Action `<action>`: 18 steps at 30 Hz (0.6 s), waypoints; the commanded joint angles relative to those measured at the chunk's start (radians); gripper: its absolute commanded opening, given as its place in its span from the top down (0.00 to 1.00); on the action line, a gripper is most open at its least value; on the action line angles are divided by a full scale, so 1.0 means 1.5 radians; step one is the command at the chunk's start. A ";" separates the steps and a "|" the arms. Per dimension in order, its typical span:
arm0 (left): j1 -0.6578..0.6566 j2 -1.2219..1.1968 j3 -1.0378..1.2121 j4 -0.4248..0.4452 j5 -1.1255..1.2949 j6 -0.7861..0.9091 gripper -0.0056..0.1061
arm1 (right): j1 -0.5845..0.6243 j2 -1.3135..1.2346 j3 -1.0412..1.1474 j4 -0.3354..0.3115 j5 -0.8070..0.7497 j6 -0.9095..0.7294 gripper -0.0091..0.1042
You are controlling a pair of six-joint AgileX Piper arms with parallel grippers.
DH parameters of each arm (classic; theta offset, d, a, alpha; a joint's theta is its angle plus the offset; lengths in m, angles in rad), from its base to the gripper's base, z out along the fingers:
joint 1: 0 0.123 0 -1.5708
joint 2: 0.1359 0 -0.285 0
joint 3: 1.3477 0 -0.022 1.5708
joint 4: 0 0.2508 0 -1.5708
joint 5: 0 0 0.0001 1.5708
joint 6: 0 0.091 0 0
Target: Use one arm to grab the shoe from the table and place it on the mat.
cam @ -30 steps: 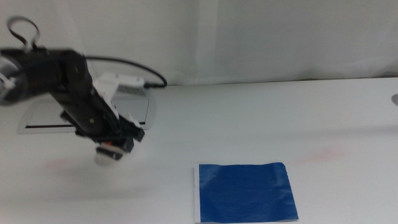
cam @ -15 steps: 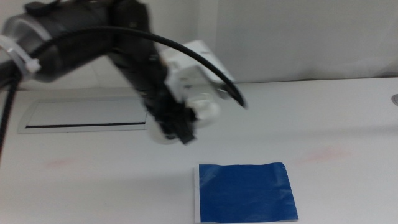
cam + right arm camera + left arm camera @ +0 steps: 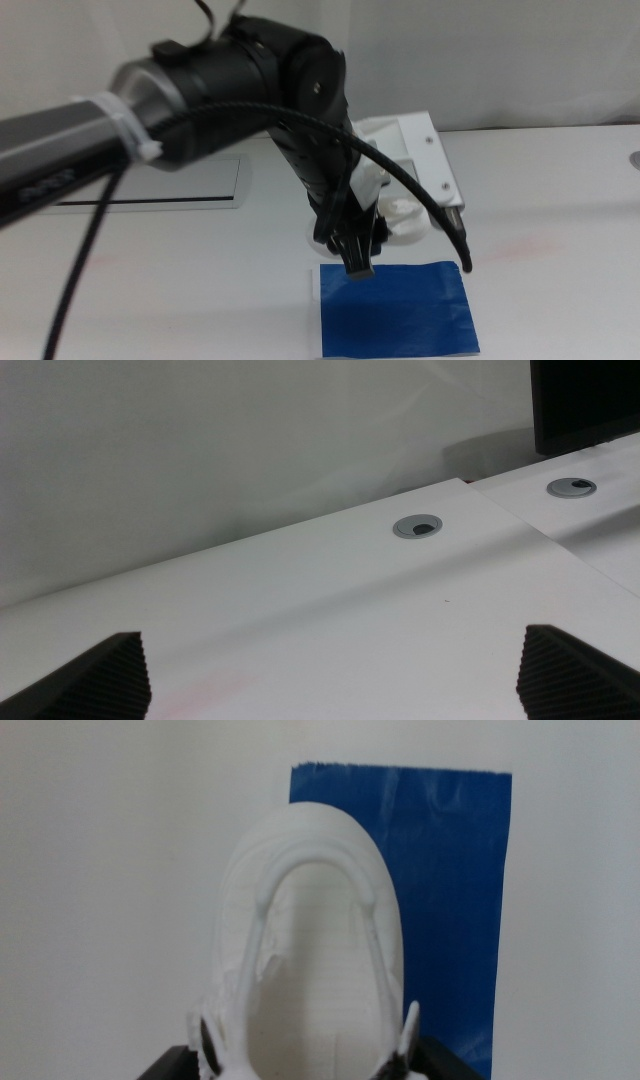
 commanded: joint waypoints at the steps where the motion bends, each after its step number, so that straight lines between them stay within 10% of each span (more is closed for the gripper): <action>1: -0.003 0.018 -0.003 -0.010 0.001 0.014 0.98 | -0.006 -0.023 0.028 -0.001 -0.002 -0.005 0.01; 18: -0.030 0.136 -0.003 -0.078 -0.039 0.044 0.98 | -0.006 -0.023 0.028 -0.001 -0.002 -0.005 0.01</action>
